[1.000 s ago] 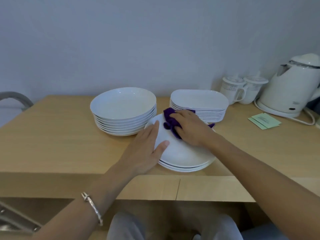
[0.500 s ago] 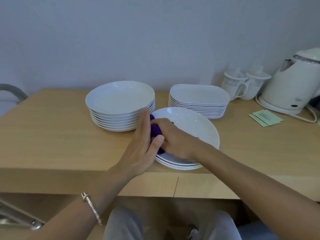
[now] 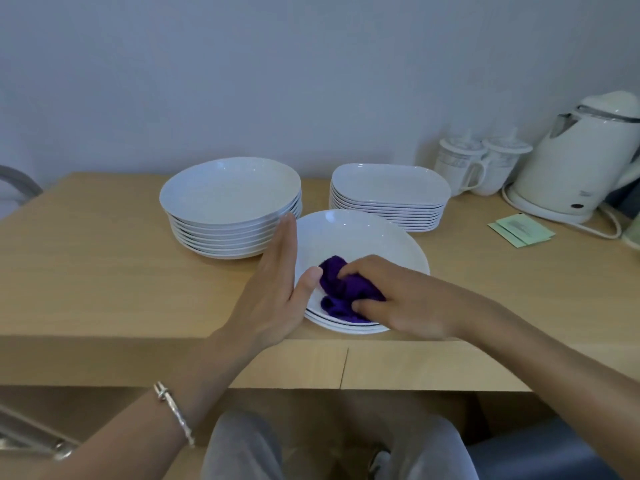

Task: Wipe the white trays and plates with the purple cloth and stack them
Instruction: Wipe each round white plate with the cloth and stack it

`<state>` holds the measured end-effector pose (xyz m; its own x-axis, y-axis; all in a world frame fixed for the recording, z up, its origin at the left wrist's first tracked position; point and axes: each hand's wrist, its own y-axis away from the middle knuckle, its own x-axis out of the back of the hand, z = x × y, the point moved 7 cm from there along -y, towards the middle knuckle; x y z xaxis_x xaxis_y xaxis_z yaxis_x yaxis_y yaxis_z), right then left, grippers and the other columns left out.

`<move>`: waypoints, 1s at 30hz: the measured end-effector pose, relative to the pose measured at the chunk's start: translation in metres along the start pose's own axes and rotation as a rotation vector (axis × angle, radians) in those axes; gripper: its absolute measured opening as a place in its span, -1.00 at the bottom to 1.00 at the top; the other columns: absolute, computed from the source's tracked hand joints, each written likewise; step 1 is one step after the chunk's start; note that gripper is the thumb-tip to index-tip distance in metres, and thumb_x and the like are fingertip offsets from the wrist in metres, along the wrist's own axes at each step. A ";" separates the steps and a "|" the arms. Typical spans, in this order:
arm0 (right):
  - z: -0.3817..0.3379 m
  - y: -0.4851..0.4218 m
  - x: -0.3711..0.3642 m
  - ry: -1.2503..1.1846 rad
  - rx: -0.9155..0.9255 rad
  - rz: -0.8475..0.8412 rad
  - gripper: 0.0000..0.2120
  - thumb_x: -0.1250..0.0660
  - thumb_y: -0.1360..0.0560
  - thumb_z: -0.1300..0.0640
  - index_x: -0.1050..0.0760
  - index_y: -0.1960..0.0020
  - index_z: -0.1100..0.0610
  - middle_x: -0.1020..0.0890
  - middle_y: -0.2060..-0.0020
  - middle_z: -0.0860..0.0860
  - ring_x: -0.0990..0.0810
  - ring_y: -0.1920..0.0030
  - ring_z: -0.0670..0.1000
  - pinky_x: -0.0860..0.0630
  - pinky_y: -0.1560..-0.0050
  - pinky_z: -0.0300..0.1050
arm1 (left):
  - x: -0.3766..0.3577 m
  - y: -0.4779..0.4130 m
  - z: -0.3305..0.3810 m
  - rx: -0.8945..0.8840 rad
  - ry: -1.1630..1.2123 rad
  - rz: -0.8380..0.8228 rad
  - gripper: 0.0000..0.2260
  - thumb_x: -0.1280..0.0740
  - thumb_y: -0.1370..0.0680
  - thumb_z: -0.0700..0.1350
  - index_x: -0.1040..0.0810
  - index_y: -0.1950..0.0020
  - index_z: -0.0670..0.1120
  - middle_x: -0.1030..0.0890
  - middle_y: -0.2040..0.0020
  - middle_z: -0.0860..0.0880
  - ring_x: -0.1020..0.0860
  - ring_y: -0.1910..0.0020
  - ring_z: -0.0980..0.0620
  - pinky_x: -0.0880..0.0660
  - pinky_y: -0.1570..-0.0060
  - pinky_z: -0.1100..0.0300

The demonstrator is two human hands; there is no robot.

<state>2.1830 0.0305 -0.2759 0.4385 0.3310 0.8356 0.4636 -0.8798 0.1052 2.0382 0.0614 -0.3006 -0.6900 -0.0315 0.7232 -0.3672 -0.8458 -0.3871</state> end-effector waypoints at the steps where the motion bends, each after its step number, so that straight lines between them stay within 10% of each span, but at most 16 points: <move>1: -0.008 -0.008 -0.005 -0.026 0.049 0.020 -0.72 -0.26 -0.54 0.06 -0.35 -0.23 -0.12 -0.44 -0.10 -0.15 -0.44 -0.07 -0.14 -0.38 -0.08 -0.19 | 0.000 0.000 0.000 -0.013 0.007 0.002 -0.44 0.11 -0.54 0.33 0.42 -0.35 0.26 0.32 -0.45 0.27 0.29 -0.43 0.40 0.25 -0.32 0.55; 6: -0.018 -0.075 -0.023 -0.063 0.210 0.207 -0.80 -0.24 -0.48 0.09 -0.33 -0.08 -0.06 -0.43 -0.01 -0.05 -0.37 -0.03 -0.05 -0.35 -0.05 -0.13 | 0.001 0.000 0.003 -0.033 0.030 0.011 -0.39 0.07 -0.54 0.29 0.42 -0.40 0.24 0.23 -0.56 0.13 0.18 -0.51 0.27 0.10 -0.43 0.42; 11: 0.019 -0.089 0.021 0.272 -0.005 0.475 -0.66 -0.23 -0.56 0.11 -0.33 -0.29 0.18 -0.38 -0.29 0.13 -0.26 -0.31 0.13 -0.16 -0.32 -0.10 | 0.000 0.002 0.002 -0.024 -0.020 -0.002 -0.41 0.07 -0.55 0.27 0.46 -0.34 0.26 0.35 -0.48 0.22 0.30 -0.45 0.36 0.26 -0.34 0.53; 24: -0.005 -0.007 0.003 -0.006 0.099 0.089 -0.70 -0.30 -0.49 0.15 -0.42 -0.20 -0.02 -0.49 -0.07 -0.12 -0.44 -0.04 -0.18 -0.37 -0.05 -0.30 | -0.009 0.003 0.013 -0.024 0.015 0.053 -0.42 0.15 -0.53 0.37 0.39 -0.40 0.20 0.29 -0.46 0.23 0.31 -0.42 0.41 0.25 -0.33 0.53; 30: -0.006 -0.077 -0.010 -0.092 0.197 0.183 -0.78 -0.29 -0.42 0.12 -0.36 -0.03 -0.07 -0.48 0.05 -0.05 -0.45 0.06 -0.04 -0.40 0.01 -0.10 | -0.009 0.003 0.013 -0.013 0.076 0.083 -0.39 0.11 -0.52 0.35 0.36 -0.41 0.16 0.28 -0.47 0.23 0.26 -0.46 0.36 0.21 -0.38 0.48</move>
<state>2.1385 0.0930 -0.2888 0.5922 0.2103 0.7779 0.5070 -0.8476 -0.1568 2.0519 0.0524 -0.3005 -0.7636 -0.0601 0.6428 -0.3146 -0.8348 -0.4518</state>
